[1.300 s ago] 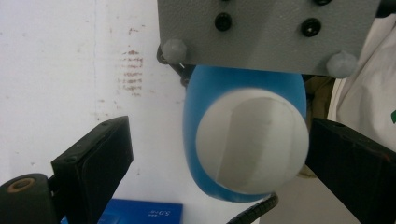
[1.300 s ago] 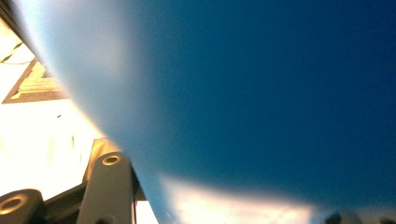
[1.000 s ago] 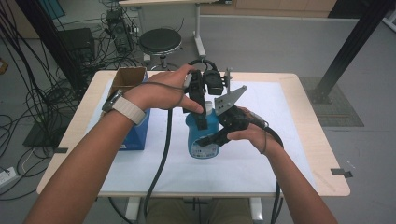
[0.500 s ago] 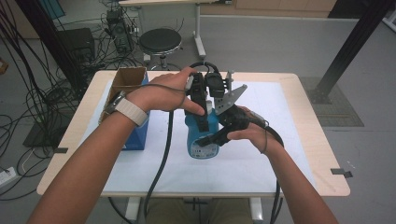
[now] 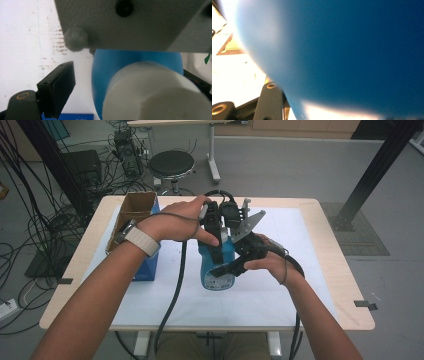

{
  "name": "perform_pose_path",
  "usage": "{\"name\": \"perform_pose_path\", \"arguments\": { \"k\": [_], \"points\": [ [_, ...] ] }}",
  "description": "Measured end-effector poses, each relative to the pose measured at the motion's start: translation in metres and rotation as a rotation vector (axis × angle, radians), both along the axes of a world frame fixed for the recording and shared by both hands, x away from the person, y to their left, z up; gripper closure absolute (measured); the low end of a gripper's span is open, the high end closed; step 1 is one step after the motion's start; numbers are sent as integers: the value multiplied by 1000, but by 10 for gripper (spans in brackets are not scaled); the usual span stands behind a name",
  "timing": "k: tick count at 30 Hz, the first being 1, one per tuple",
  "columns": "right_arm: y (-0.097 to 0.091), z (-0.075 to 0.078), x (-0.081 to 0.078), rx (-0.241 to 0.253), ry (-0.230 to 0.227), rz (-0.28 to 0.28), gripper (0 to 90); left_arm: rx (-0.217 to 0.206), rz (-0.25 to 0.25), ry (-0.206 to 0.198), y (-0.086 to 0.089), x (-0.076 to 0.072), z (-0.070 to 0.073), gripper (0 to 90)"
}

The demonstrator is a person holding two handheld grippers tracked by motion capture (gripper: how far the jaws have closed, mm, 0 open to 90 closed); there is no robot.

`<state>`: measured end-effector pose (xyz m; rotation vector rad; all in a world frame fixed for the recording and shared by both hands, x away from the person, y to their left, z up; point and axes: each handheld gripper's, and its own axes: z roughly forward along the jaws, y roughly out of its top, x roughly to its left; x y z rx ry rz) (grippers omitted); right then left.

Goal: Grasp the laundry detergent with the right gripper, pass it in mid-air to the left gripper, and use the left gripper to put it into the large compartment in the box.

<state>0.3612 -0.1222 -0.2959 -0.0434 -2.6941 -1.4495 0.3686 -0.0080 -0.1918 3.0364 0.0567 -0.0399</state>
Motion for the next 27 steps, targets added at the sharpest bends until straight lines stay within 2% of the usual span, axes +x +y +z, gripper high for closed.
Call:
{"name": "perform_pose_path", "arguments": {
  "k": [10, 11, 12, 13, 19, 20, 21, 27],
  "points": [
    [-1, 1, 0, 3, -5, 2, 434, -2, -6, 10, -1, -1, -3, 174],
    [-1, 1, -1, 5, 7, 5, 434, -3, -5, 11, -1, -1, -4, 177],
    [-1, 2, -3, -1, 29, -15, 434, -12, 6, 12, -1, -2, -5, 179],
    [-1, 2, -3, -1, 24, -15, 434, -5, -7, 14, -1, -1, -5, 183],
    [-1, 2, -2, -8, 21, -22, 434, -9, -12, 21, -2, -1, -6, 213],
    [0, 1, -2, -8, 20, -22, 434, -10, -13, 24, -2, -1, -6, 220],
    [1, 1, -1, 4, 16, 0, 434, -9, -14, 25, -2, -1, -6, 234],
    [1, 0, -1, 4, 15, 4, 434, -12, -28, 38, -2, -2, -7, 305]
  ]
}}
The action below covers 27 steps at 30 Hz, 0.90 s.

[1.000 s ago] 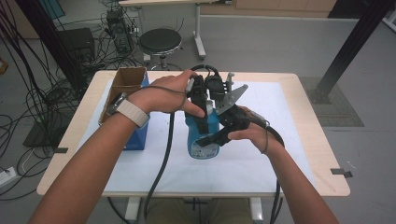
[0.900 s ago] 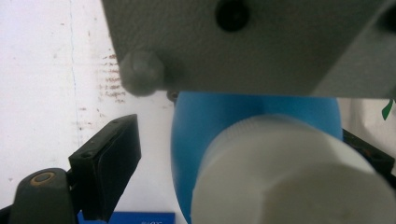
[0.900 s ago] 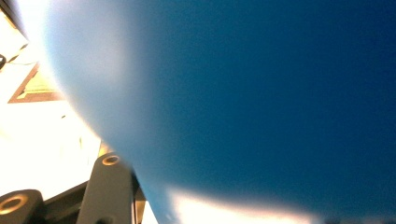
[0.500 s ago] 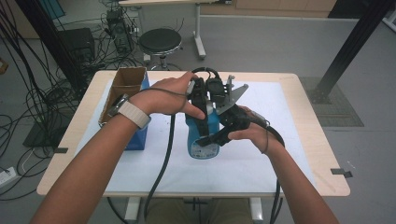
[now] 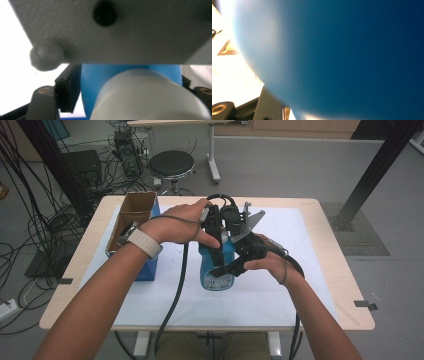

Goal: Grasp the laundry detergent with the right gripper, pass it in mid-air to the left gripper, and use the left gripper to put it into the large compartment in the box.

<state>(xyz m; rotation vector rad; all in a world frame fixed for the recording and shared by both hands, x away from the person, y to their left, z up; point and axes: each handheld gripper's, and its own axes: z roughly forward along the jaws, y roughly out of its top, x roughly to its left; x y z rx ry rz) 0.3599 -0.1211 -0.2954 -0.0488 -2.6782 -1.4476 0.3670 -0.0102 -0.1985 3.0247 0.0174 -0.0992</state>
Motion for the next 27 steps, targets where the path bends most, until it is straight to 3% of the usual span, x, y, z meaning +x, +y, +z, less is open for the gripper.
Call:
{"name": "perform_pose_path", "arguments": {
  "k": [12, 27],
  "points": [
    [1, -1, 0, -9, -1, 8, 434, 5, -9, 23, -1, -2, -2, 383],
    [3, -3, -1, -5, -4, 10, 434, -1, -12, 19, 2, -2, -3, 390]
  ]
}}
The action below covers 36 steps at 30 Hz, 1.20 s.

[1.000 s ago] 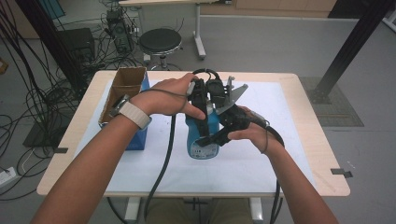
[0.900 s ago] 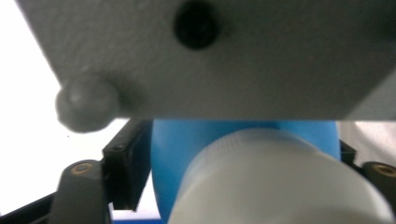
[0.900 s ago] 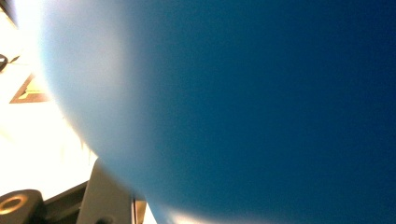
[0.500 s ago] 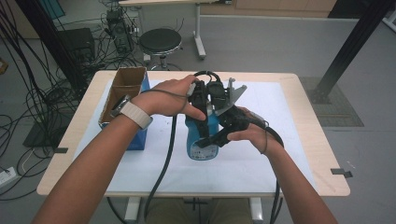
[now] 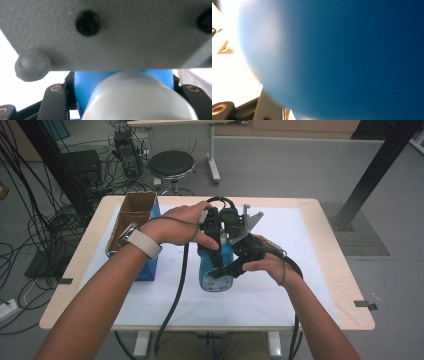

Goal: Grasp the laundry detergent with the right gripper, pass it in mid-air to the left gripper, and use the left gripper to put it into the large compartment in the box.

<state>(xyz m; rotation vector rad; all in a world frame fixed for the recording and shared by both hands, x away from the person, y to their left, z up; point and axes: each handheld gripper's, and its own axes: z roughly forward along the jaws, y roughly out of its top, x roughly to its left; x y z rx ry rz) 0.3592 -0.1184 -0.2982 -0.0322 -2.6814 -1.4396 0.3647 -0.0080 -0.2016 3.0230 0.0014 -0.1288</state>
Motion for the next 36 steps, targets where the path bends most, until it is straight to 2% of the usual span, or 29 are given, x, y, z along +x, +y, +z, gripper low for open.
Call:
{"name": "perform_pose_path", "arguments": {
  "k": [19, 36],
  "points": [
    [1, 1, 0, 5, -10, 8, 434, -12, 6, 4, 3, 0, 1, 390],
    [1, 6, 1, -14, -34, 4, 434, -30, 8, -22, 5, -2, 4, 391]
  ]
}}
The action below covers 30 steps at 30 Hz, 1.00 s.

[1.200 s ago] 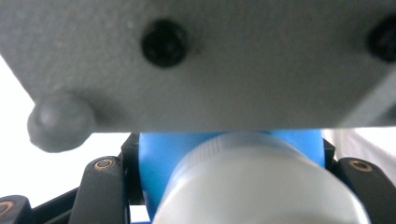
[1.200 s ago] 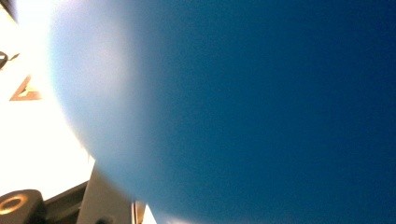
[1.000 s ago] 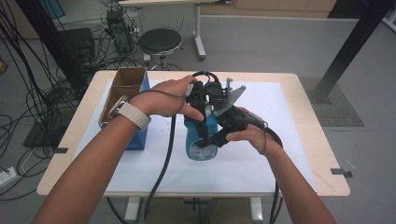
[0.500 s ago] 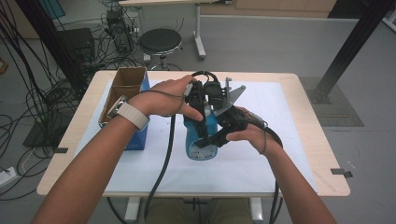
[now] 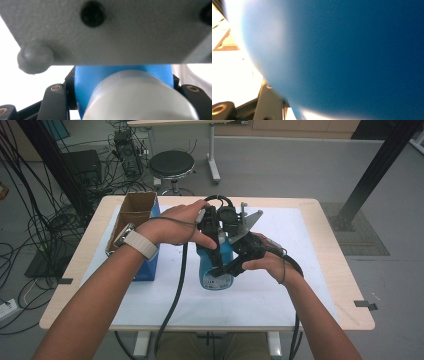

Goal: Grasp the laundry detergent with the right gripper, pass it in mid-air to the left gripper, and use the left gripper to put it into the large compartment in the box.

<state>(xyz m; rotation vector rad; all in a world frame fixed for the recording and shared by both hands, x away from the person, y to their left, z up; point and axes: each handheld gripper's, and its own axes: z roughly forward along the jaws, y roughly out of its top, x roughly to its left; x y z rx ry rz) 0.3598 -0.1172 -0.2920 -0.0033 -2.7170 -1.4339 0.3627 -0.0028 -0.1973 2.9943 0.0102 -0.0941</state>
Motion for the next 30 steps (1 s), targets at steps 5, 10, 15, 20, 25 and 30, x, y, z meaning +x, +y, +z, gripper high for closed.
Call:
{"name": "perform_pose_path", "arguments": {
  "k": [5, 10, 15, 20, 25, 30],
  "points": [
    [1, 2, 1, -8, -11, 2, 434, -4, -1, -9, 1, 0, 1, 391],
    [2, 4, 1, -15, -17, 3, 434, -7, 2, -10, 3, 0, 2, 391],
    [3, 5, 1, -19, -20, 3, 434, -14, 0, -12, 4, 0, 2, 391],
    [4, 5, 2, -22, -23, 5, 434, -17, 7, -14, 5, 0, 2, 391],
    [4, 5, 3, -25, -23, 4, 434, -16, 6, -13, 5, 1, 2, 391],
    [4, 4, 2, -21, -26, 4, 434, -13, 5, -14, 5, 0, 2, 391]
  ]
}}
